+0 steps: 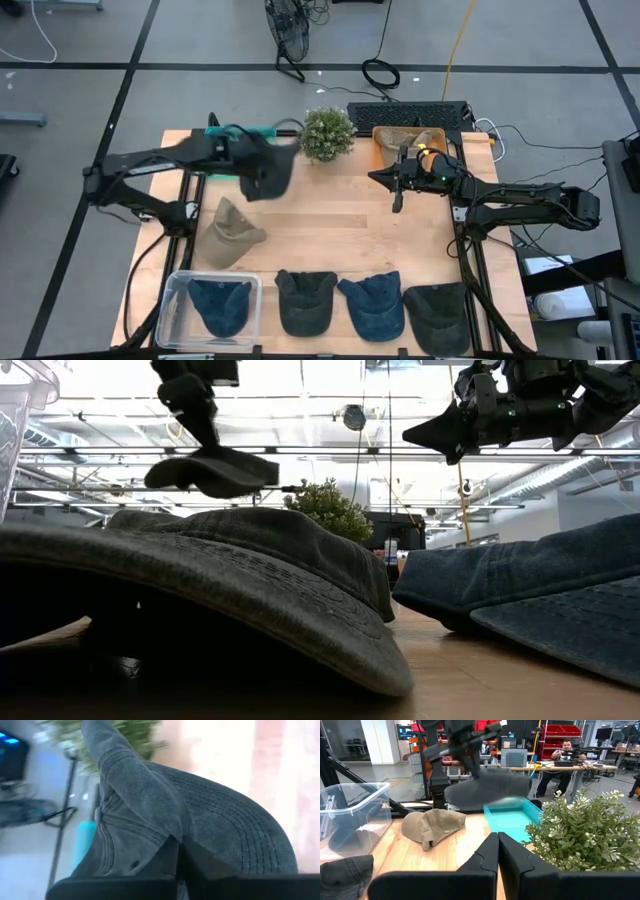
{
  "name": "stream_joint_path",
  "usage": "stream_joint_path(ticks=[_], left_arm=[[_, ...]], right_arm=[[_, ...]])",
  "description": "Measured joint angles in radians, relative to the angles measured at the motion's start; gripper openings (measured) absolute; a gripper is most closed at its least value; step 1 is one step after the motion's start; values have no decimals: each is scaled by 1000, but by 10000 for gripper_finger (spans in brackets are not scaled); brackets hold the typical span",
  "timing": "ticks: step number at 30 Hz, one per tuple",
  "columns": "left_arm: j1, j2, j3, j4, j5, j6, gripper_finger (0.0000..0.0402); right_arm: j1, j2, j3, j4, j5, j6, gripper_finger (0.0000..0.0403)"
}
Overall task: Pick & Place hat
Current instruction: Put the top black cap into the green bin
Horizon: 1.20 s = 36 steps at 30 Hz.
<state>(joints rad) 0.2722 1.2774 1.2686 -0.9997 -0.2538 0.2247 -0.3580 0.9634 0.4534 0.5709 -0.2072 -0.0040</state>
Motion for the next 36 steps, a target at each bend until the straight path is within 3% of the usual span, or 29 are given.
stream_joint_path(ticks=[10, 15, 23, 27, 30, 36], left_arm=[[226, -68, -5, -73, -54, 54, 16], [348, -68, -74, -39, 24, 160, 10], [498, -68, -219, 169, 52, 296, 23], [548, -68, -273, 258, 86, 355, 8], [584, -68, -307, 291, 149, 371, 10], [613, -68, -350, 307, 151, 370, 30]], right_arm=[[0, 0, 0, 5, -3, 23, 0], [0, 0, 0, 5, -3, 23, 0], [0, 0, 0, 5, -3, 18, 0], [0, 0, 0, 5, -3, 16, 0], [0, 0, 0, 4, -4, 15, 0], [0, 0, 0, 4, -4, 15, 0]])
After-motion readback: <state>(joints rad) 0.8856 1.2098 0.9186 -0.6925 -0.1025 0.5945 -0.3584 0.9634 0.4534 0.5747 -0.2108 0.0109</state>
